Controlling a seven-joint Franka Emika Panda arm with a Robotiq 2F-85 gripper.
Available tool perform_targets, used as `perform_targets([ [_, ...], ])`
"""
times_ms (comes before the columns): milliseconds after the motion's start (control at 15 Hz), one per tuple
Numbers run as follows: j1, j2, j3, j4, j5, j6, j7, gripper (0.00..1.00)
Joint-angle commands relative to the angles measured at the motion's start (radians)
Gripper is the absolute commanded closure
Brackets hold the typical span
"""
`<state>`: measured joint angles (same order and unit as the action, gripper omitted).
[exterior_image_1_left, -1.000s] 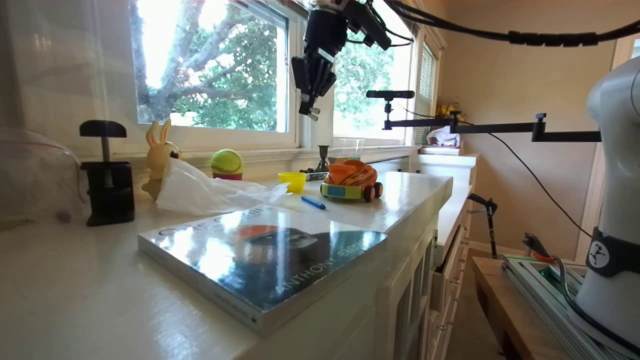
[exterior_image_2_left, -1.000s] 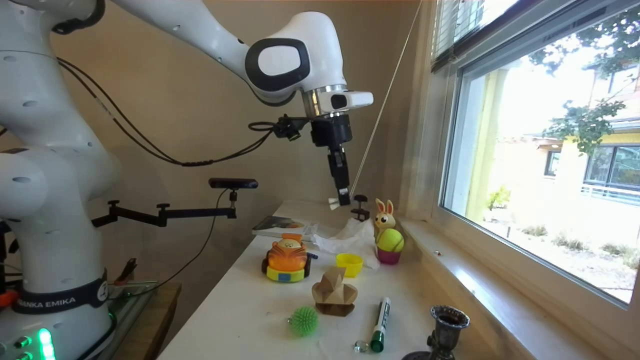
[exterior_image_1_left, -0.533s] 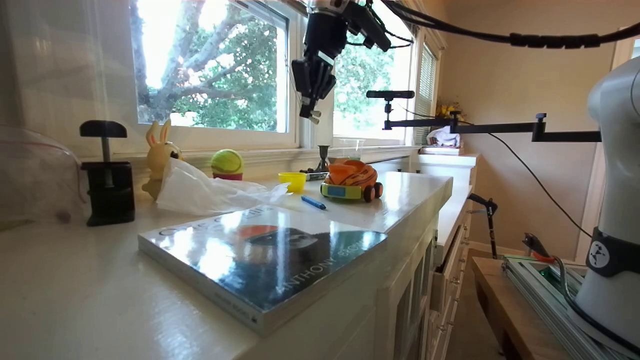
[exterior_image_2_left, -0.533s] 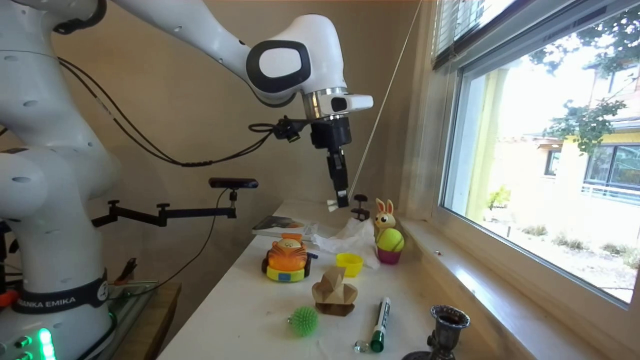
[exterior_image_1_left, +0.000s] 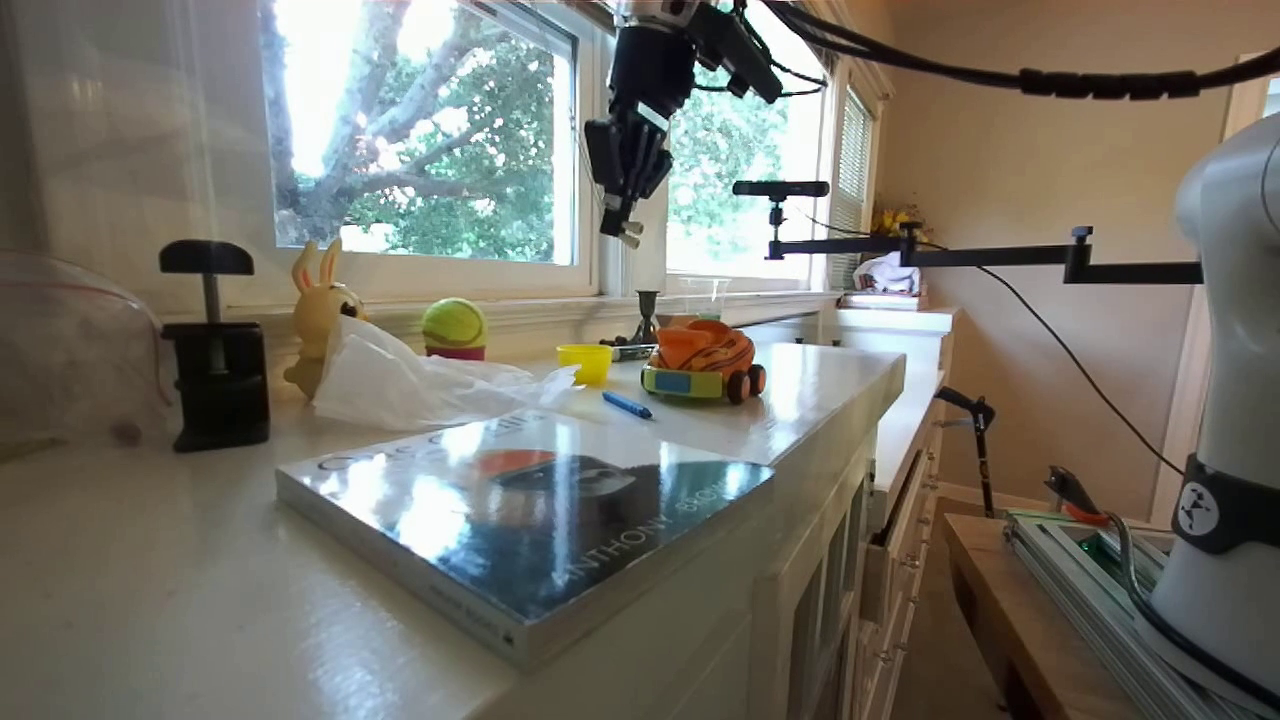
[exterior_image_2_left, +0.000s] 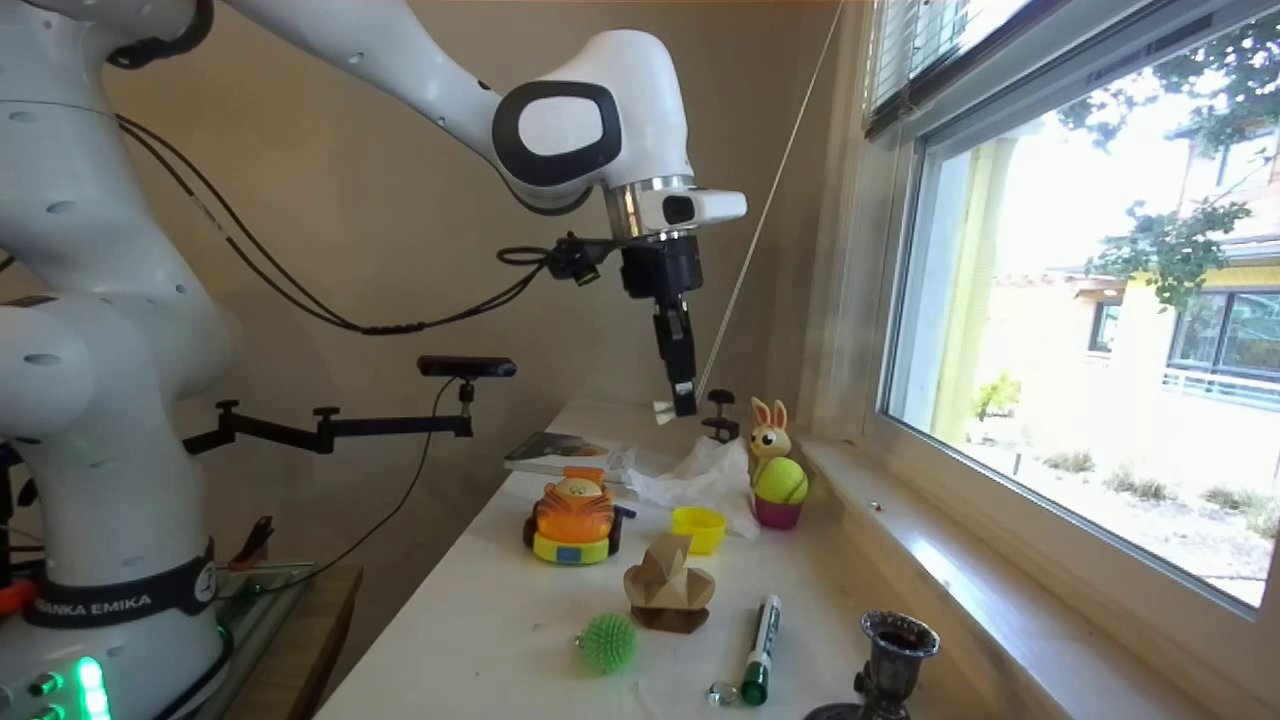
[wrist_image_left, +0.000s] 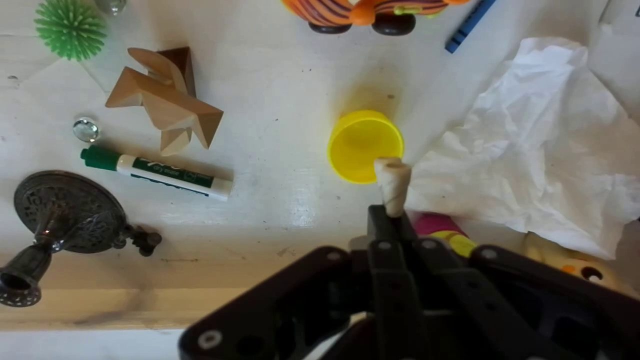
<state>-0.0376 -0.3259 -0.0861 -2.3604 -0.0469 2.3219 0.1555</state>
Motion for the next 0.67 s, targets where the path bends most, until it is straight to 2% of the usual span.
perform_targets([
  [0, -0.019, 0.002, 0.005, -0.027, 0.020, -0.032, -0.031, 0.72],
  [67, -0.019, 0.002, 0.005, -0.027, 0.020, -0.032, -0.031, 0.72],
  [133, -0.020, 0.003, 0.005, -0.031, 0.019, -0.041, -0.031, 0.68],
  [600, -0.031, 0.021, 0.006, -0.066, 0.015, -0.051, -0.027, 0.19],
])
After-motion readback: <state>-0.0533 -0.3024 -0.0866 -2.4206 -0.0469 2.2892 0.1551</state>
